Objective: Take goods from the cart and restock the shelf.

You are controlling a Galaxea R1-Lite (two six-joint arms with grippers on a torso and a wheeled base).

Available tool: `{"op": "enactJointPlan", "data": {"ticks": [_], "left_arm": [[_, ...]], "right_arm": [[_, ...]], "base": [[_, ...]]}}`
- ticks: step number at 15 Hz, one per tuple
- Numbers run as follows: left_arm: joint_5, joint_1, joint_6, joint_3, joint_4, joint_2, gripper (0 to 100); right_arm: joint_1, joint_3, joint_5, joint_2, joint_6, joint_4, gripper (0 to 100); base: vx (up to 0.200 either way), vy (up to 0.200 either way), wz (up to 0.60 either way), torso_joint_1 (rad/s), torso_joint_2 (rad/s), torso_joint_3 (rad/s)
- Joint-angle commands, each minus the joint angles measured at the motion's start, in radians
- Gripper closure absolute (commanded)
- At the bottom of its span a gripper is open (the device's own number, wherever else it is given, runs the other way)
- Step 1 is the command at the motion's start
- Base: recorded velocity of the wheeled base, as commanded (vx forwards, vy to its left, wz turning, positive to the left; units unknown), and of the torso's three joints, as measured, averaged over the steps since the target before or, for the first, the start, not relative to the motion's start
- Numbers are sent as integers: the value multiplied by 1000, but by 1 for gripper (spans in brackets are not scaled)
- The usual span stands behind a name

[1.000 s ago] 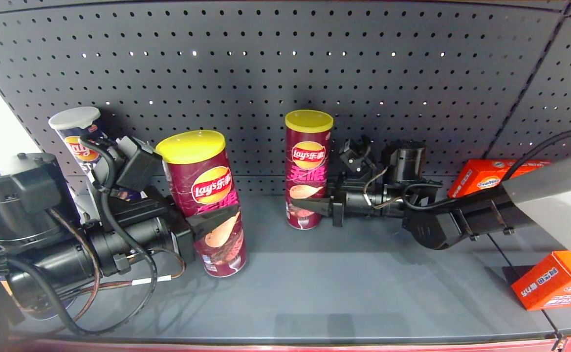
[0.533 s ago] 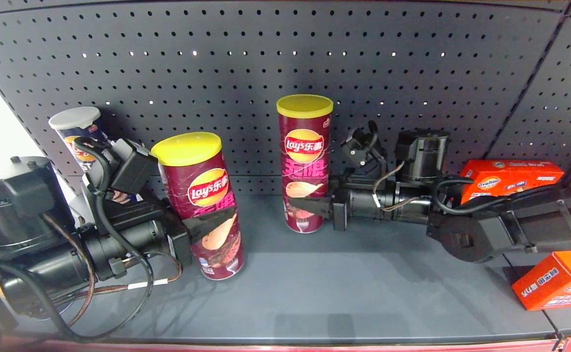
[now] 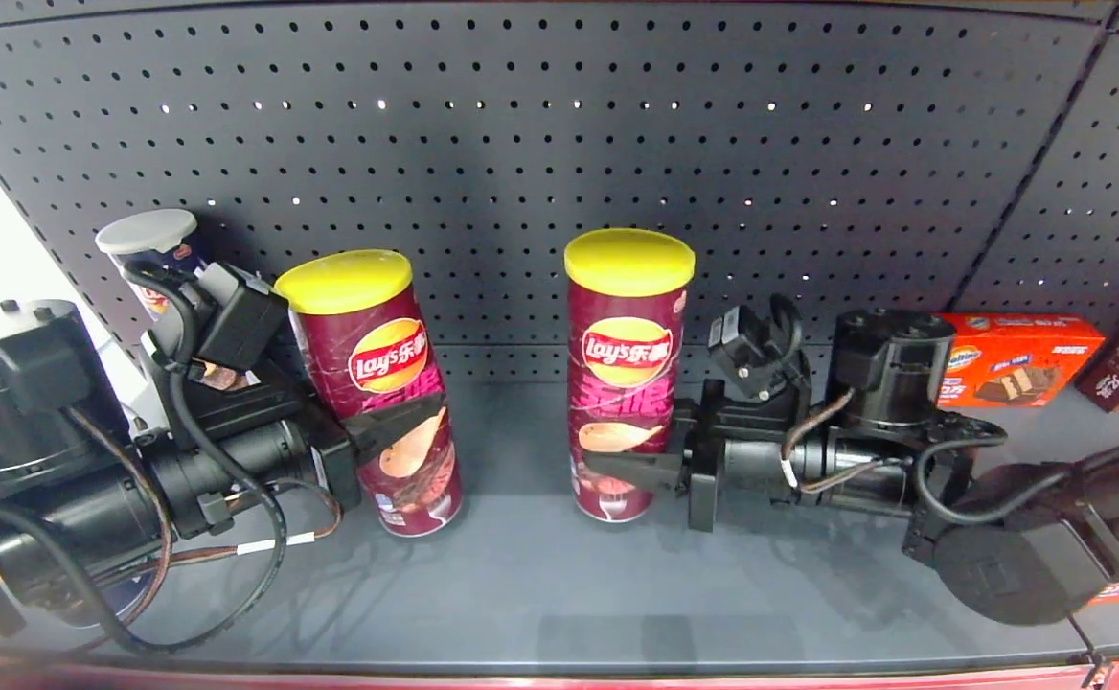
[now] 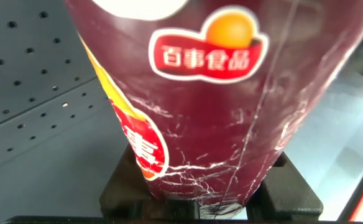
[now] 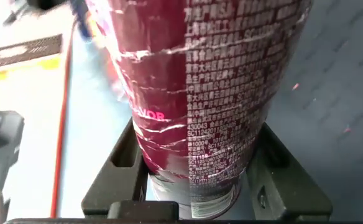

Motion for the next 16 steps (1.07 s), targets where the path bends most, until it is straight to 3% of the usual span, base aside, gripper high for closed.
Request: {"op": "enactJointPlan", "data": {"ticks": [1, 4, 8, 16], "left_arm": [[0, 2, 0, -4, 0, 1, 100], [0, 2, 0, -7, 0, 2, 100], [1, 2, 0, -6, 0, 2, 100], [3, 2, 1, -1, 0, 4, 100]], "right_arm": [[20, 90, 0, -54, -1, -34, 100], [43, 211, 2, -65, -2, -163, 100], [66, 300, -1, -64, -2, -223, 100], [63, 331, 0, -10, -18, -252, 100]], "base": [[0, 0, 0, 0, 0, 0], [0, 0, 0, 0, 0, 0], [0, 0, 0, 0, 0, 0], [0, 0, 0, 0, 0, 0]]}}
